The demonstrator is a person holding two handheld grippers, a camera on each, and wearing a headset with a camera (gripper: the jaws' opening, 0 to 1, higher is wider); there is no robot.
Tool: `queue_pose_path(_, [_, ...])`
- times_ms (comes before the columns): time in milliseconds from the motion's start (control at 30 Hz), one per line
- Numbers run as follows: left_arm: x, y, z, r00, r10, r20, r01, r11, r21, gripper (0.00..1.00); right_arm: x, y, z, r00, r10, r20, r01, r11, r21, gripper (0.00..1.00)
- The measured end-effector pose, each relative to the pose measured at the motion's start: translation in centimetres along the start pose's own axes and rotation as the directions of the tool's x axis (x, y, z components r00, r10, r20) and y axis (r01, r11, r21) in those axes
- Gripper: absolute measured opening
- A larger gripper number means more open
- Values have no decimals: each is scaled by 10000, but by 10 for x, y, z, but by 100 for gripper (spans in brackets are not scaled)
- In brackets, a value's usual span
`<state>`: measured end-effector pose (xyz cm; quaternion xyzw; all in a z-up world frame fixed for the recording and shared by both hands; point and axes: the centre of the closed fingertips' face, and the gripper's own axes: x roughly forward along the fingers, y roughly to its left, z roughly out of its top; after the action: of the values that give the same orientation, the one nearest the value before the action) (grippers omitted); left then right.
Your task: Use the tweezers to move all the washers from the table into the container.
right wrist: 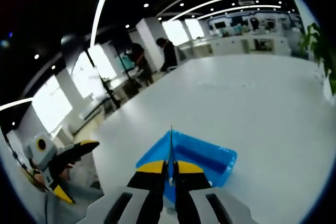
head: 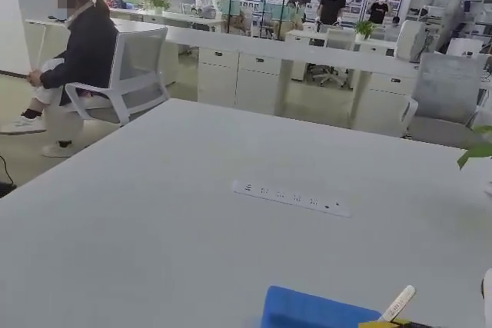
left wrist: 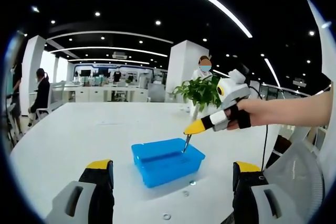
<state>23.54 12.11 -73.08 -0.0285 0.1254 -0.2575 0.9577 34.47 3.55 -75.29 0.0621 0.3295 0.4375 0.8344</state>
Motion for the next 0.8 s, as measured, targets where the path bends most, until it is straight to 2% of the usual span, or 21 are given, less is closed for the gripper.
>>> queue_pose_path(167, [0, 1, -2, 9999, 93, -94, -93, 9999, 56, 96, 12, -12, -4, 9990, -269, -359, 270, 9996, 18, 3])
queue_pose_path(433, [0, 1, -3, 9998, 120, -182, -118, 9999, 117, 96, 33, -30, -15, 9929, -834, -851, 773, 9944, -726, 3])
queue_pose_path(533, [0, 1, -4, 9997, 107, -228, -104, 9999, 132, 96, 39, -37, -20, 9908, -911, -1006, 822, 9926, -890, 3])
queue_pose_path(800, [1, 1, -5, 9996, 89, -274, -86, 9999, 140, 95, 47, -42, -27, 9879, -953, -1223, 812, 9899, -1160, 3])
